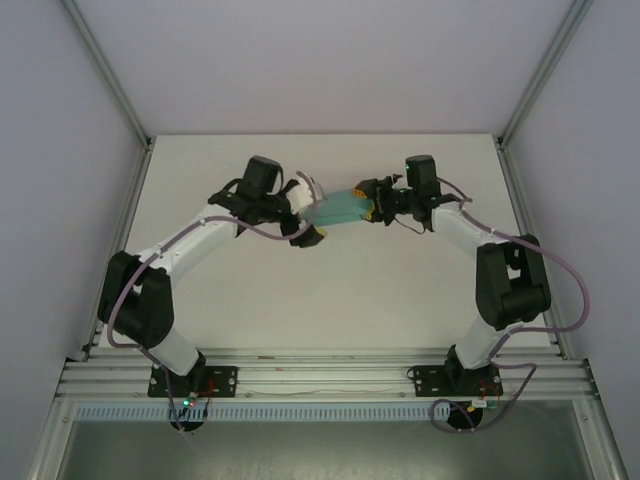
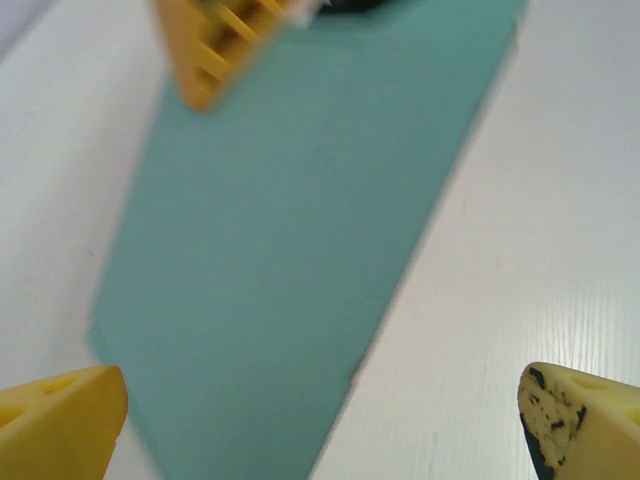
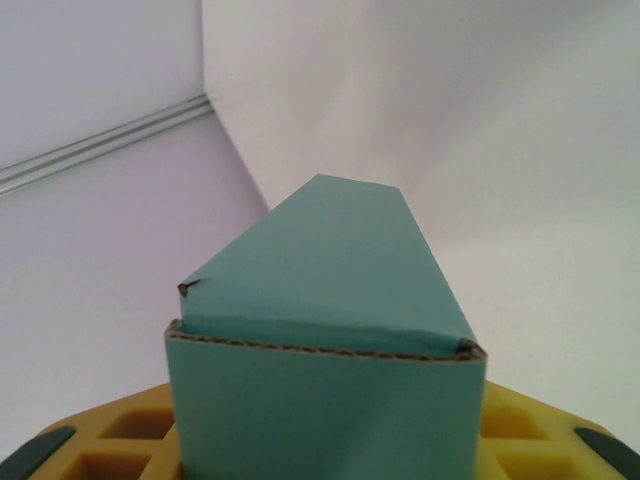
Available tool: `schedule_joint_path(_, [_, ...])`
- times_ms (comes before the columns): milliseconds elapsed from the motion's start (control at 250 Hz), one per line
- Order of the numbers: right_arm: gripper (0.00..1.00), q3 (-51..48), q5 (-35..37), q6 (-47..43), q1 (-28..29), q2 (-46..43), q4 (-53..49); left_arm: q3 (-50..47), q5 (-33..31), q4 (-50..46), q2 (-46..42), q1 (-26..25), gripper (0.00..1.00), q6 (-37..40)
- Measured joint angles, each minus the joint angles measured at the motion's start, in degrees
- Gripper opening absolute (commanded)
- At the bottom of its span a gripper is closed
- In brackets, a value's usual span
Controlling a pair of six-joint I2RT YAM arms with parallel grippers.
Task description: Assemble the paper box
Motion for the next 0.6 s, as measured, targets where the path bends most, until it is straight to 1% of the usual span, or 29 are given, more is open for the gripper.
schedule_joint_path(96, [0.36,0.35,-1.49,3.65,0.00,0.22,-1.64,0.00,-4.87,-2.01,0.90,-2.56,1.00,4.72])
schedule_joint_path(152, [0.36,0.07,-2.29,5.90,-0.26,0.92,-2.05,0.00,-7.41,-1.88,0.98,-3.28,1.00,6.05])
schedule_joint_path(256, [0.36,0.00,-4.55,9.51,-0.22,2.23,-1.53,-0.02,-12.26,-1.07,1.53,-4.22,1.00,6.97])
schedule_joint_path(368, [0.34,-1.03,-6.40,13.33,-0.15,2.60,0.61,-1.68,-17.07,2.93,1.62,-4.61,1.00,7.56])
schedule_joint_path(432, [0.33,-1.86,-7.37,15.26,-0.15,2.62,2.36,-2.99,-19.65,4.87,1.62,-4.61,0.97,7.76])
schedule_joint_path(480, [0.33,-2.14,-7.58,16.28,-0.15,2.67,3.02,-3.74,-20.85,5.60,1.62,-4.61,0.97,8.04])
schedule_joint_path(600, [0.34,-2.19,-7.89,17.59,-0.15,3.15,3.54,-4.00,-23.04,7.06,1.62,-4.68,0.79,8.50])
